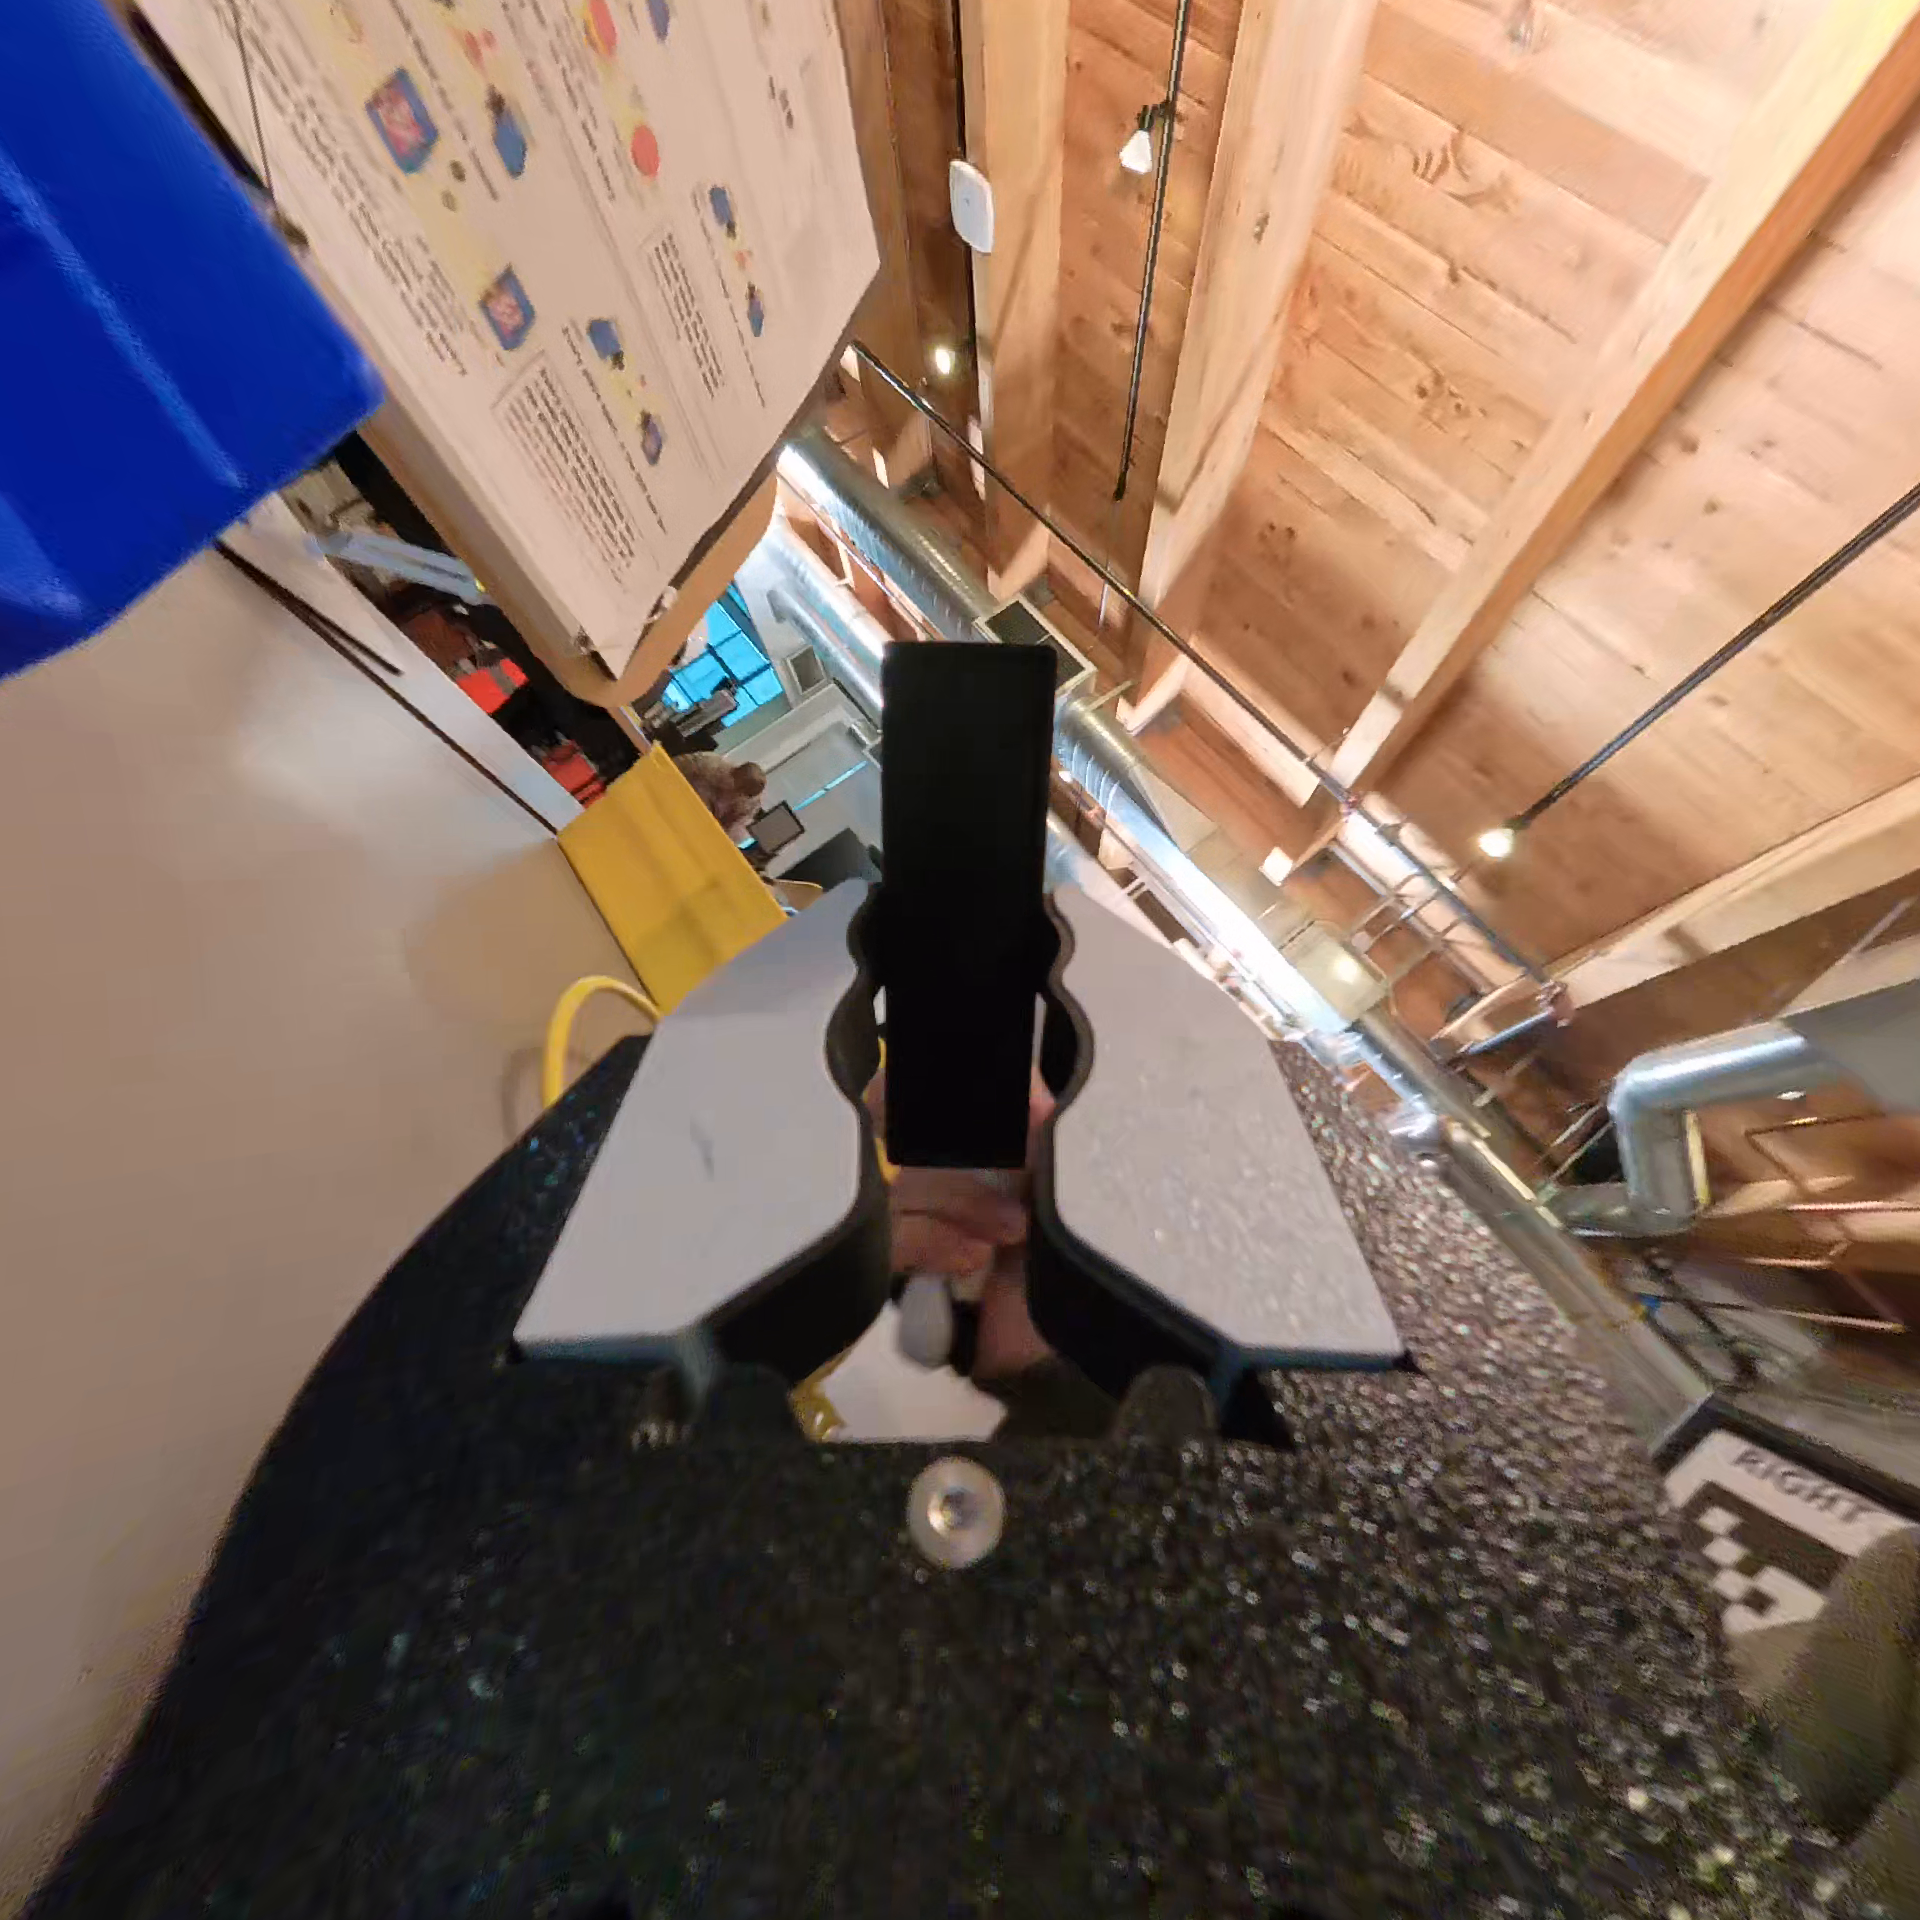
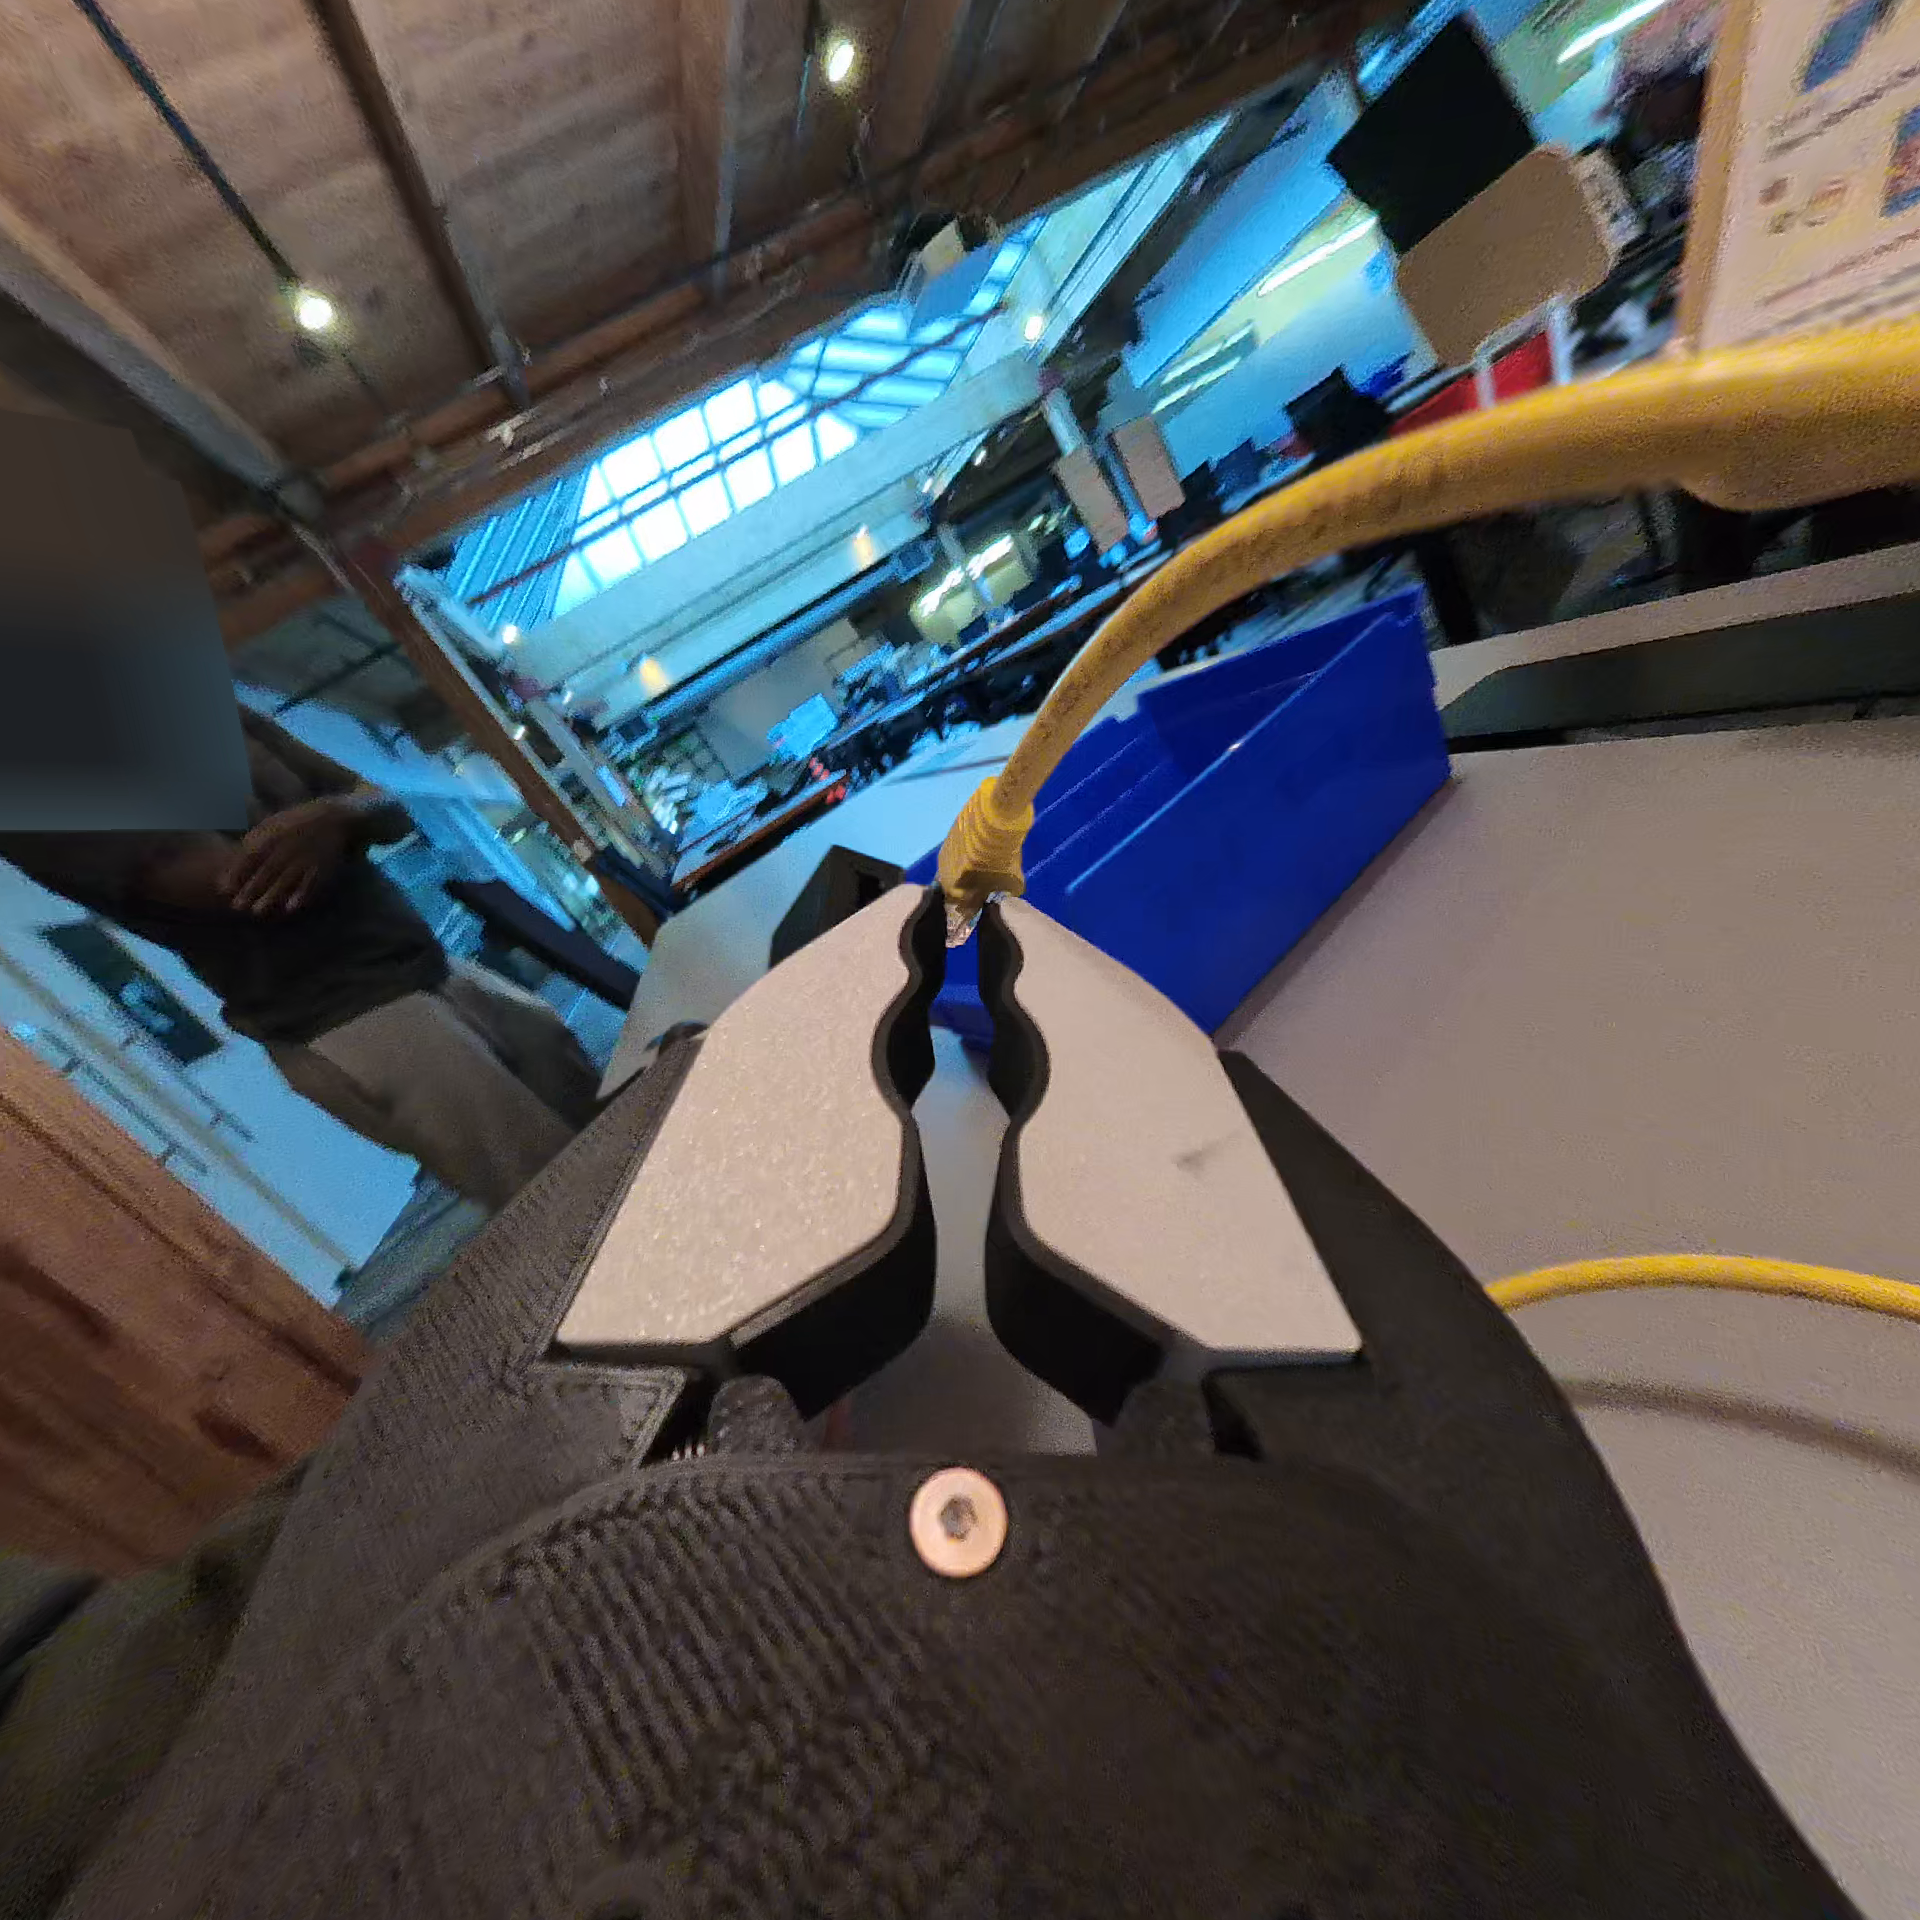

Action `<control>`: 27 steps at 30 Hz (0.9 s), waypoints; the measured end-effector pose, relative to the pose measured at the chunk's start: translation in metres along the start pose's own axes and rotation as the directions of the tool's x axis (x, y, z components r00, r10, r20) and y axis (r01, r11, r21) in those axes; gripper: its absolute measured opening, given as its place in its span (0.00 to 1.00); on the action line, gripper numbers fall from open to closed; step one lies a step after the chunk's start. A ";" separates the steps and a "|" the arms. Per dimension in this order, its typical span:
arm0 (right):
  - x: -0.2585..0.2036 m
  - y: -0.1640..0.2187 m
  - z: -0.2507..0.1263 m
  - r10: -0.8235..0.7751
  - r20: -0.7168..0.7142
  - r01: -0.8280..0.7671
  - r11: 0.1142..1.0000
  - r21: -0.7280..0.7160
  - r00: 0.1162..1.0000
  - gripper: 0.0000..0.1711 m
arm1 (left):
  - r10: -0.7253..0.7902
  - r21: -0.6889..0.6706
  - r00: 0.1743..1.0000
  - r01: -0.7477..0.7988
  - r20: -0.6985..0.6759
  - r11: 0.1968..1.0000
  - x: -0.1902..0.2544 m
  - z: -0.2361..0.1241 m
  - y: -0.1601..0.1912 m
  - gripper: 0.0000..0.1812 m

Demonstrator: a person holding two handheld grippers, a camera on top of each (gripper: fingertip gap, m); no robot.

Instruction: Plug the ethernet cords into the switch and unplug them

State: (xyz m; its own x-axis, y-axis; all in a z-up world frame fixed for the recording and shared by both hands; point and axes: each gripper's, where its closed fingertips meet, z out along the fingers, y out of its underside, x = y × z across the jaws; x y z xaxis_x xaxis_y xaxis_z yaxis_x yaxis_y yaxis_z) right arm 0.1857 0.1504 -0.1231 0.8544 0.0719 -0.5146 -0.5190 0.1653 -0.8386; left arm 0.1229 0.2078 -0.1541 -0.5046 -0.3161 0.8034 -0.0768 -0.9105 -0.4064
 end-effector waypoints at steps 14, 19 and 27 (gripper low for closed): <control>0.001 -0.226 -0.084 -0.262 -0.042 0.245 0.939 -0.242 0.964 0.04 | 0.132 -0.072 0.991 -0.130 0.025 0.989 0.000 -0.003 -0.002 0.15; 0.040 -0.270 -0.105 -0.274 -0.107 0.245 0.942 -0.229 0.956 0.04 | 0.131 -0.084 0.991 -0.128 0.027 0.988 -0.002 -0.002 0.003 0.15; 0.155 -0.238 -0.140 -0.188 -0.257 0.104 0.946 -0.307 0.948 0.00 | 0.139 -0.105 0.990 -0.136 0.020 0.985 -0.001 0.002 0.010 0.15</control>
State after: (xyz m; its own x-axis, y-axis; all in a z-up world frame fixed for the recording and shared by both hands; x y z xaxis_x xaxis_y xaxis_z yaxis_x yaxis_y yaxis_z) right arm 0.4387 -0.0160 -0.0282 0.9010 -0.2156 -0.3764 -0.4097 -0.1378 -0.9018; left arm 0.1243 0.1985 -0.1585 -0.4933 -0.4446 0.7477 -0.0977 -0.8257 -0.5555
